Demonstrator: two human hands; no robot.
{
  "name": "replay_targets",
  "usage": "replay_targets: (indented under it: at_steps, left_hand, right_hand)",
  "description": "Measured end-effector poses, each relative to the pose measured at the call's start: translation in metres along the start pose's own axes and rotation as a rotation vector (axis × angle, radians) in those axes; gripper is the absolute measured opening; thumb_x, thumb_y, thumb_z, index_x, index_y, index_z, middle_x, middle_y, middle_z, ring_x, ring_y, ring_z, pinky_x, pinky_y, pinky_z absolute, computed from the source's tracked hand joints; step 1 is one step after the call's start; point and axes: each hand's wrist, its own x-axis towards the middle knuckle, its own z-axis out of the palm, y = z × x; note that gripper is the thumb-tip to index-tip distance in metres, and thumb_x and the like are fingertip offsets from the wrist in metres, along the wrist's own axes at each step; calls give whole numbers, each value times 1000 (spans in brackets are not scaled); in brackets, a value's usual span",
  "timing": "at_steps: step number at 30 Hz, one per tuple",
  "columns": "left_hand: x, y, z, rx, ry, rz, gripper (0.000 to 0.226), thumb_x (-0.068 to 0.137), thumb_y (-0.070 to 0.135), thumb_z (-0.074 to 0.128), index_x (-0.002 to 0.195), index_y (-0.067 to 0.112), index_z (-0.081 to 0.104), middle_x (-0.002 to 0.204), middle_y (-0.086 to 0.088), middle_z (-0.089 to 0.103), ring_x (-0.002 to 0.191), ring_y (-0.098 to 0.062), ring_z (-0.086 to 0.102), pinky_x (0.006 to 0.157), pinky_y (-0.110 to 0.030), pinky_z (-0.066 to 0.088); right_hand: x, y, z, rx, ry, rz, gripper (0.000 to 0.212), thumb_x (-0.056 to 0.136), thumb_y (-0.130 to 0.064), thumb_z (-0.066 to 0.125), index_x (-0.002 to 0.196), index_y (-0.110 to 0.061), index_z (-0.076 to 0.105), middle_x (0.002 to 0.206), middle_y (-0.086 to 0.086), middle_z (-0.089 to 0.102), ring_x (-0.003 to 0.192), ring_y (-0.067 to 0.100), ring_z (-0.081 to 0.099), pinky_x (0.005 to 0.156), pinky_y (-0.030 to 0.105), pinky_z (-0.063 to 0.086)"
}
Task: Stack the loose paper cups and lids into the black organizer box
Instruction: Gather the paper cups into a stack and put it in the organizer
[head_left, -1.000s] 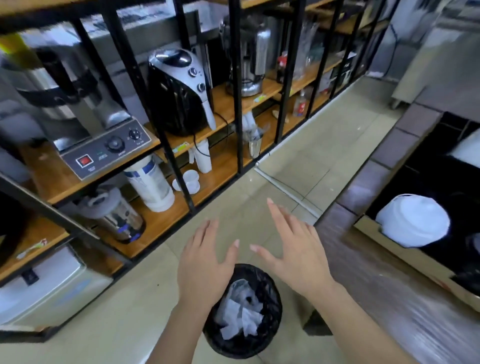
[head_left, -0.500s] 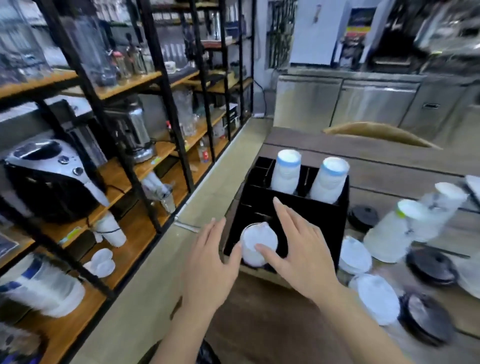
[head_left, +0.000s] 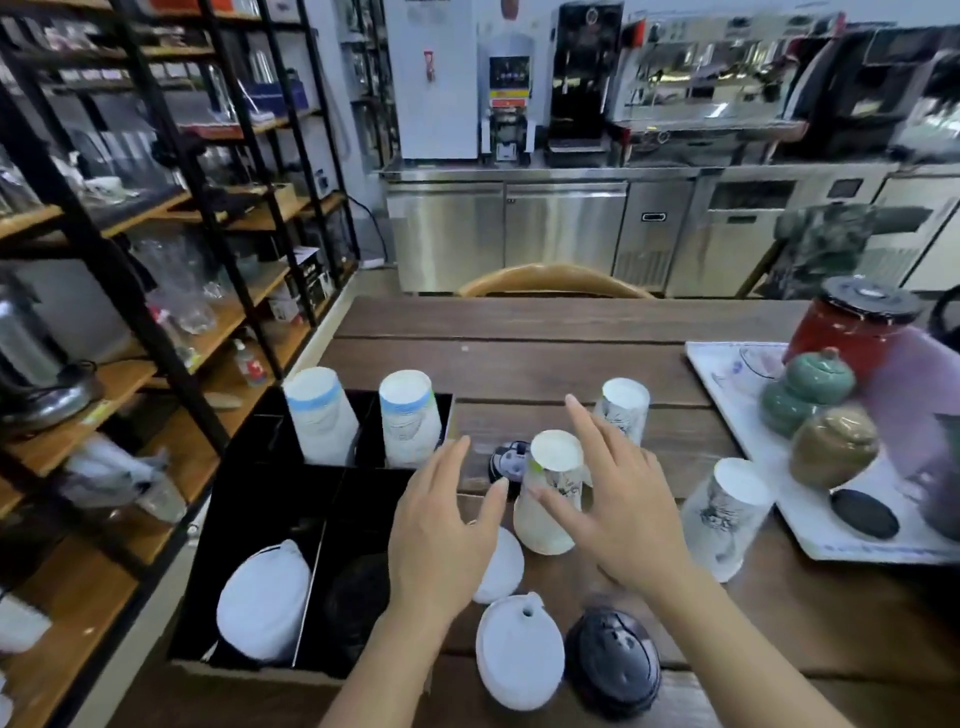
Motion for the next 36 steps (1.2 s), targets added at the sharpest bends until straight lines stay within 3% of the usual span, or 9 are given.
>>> replay_targets:
  at_steps: [4,8,13,17,22,25,27,32,36]
  left_hand:
    - [12,4,29,-89,-88,-8,60,87,44,55,142,29,35,147,9,41,134,-7,37,105,-25,34]
    - [26,4,50,-190,-186,-40,64,88,39,57,145,28,29,145,8,40,128,-1,35,103,-21,30]
    - [40,5,70,-290,-347,-105,79,85,45,58,149,31,14,152,9,31,140,-10,27,114,-33,25]
    - [44,-1,81,-301,-432,-135,85,81,49,56,150,31,9,157,7,22,144,-11,18,112,-28,20]
    - [48,-11,90,-383,-487,-179,82,87,39,59,149,36,6,149,17,24,138,-2,20,110,-23,21]
    - [48,-15,94,-405,-526,-226,89,75,51,61,147,42,9,151,18,29,139,-5,29,116,-36,29]
    - [49,-22,98,-393,-545,-242,92,70,56,60,146,43,10,150,17,35,138,-7,33,114,-40,32]
    - [51,-31,104,-415,-545,-244,89,70,54,62,145,44,16,147,19,39,135,-4,37,113,-40,33]
    - [51,-30,105,-450,-528,-246,90,68,52,62,146,41,18,147,18,38,136,-3,35,114,-37,32]
  right_hand:
    - [-3,28,12,37,-33,91,87,79,-67,44,148,-22,16,140,5,50,123,22,51,91,37,42]
    - [-2,41,25,156,-110,196,101,72,-73,41,150,-18,6,152,4,34,135,21,39,99,34,38]
    - [5,53,41,246,-217,286,103,79,-54,63,150,-15,-1,159,2,19,143,20,28,107,33,33]
    - [9,58,53,308,-278,345,104,78,-54,63,150,-17,-2,159,3,19,143,21,28,108,39,35]
    - [11,58,68,434,-301,399,101,67,-69,56,147,-28,10,153,-5,34,138,16,37,108,46,40]
    - [12,57,73,499,-296,416,71,71,-58,61,132,-44,26,137,-17,48,124,11,50,102,43,45]
    - [13,56,75,504,-285,423,61,74,-48,67,120,-52,27,124,-20,52,113,9,55,95,38,48]
    - [17,58,80,469,-290,408,57,75,-34,71,118,-37,33,110,-14,51,100,10,52,86,31,45]
    - [19,57,81,418,-258,390,51,74,-35,73,104,-37,32,103,-9,51,94,15,54,78,33,45]
